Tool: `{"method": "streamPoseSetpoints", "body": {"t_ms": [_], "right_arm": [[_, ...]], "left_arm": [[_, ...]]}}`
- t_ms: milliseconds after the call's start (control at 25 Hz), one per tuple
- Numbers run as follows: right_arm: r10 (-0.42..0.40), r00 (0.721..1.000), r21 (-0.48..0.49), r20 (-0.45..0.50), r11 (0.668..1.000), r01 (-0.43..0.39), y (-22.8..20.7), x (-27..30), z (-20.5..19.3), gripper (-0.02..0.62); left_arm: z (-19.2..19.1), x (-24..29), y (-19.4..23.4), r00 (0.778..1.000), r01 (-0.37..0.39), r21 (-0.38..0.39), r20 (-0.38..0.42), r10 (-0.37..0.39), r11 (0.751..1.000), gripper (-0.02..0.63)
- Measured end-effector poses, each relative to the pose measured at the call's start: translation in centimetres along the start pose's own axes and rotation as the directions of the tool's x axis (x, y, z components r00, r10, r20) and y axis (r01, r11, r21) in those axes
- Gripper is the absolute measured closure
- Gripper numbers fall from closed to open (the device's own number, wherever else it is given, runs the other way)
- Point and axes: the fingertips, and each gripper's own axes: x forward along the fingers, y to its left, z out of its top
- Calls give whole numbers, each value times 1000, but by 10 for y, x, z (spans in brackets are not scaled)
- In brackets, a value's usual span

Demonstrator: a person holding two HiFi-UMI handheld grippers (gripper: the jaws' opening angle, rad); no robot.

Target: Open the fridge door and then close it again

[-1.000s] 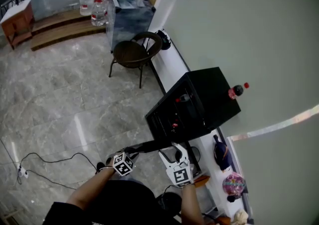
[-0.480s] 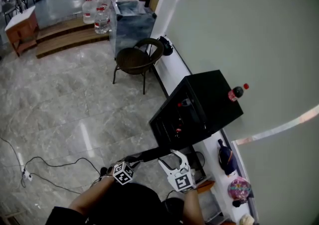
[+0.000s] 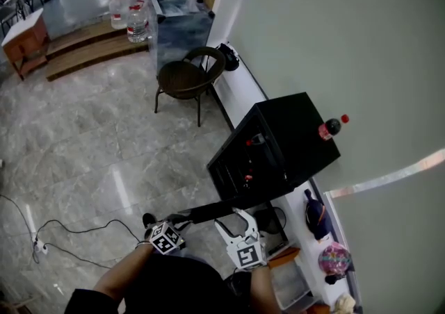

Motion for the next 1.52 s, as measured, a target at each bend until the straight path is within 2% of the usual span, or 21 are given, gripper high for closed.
{"method": "streamPoseSetpoints", "body": {"t_ms": [400, 680, 960, 1200, 1520], "right_arm": [[-74, 997, 43, -39, 996, 75, -25, 35, 7, 347], [-178, 981, 79, -82, 980, 184, -45, 57, 12, 347], [-271, 954, 132, -128, 949, 287, -73, 78, 17, 347], [-328, 930, 133, -165, 927, 351, -104, 97, 12, 351], [-430, 873, 165, -228, 867, 470, -129, 118, 7, 351]], "left_arm": [[18, 5, 52, 998, 66, 96, -15, -65, 993, 566], [31, 12, 89, 989, 147, 148, -14, -147, 978, 565], [53, 23, 130, 979, 200, 175, -10, -202, 964, 563], [75, 45, 162, 978, 205, 190, -10, -207, 960, 560], [97, 65, 197, 978, 208, 223, -42, -204, 952, 555]]}}
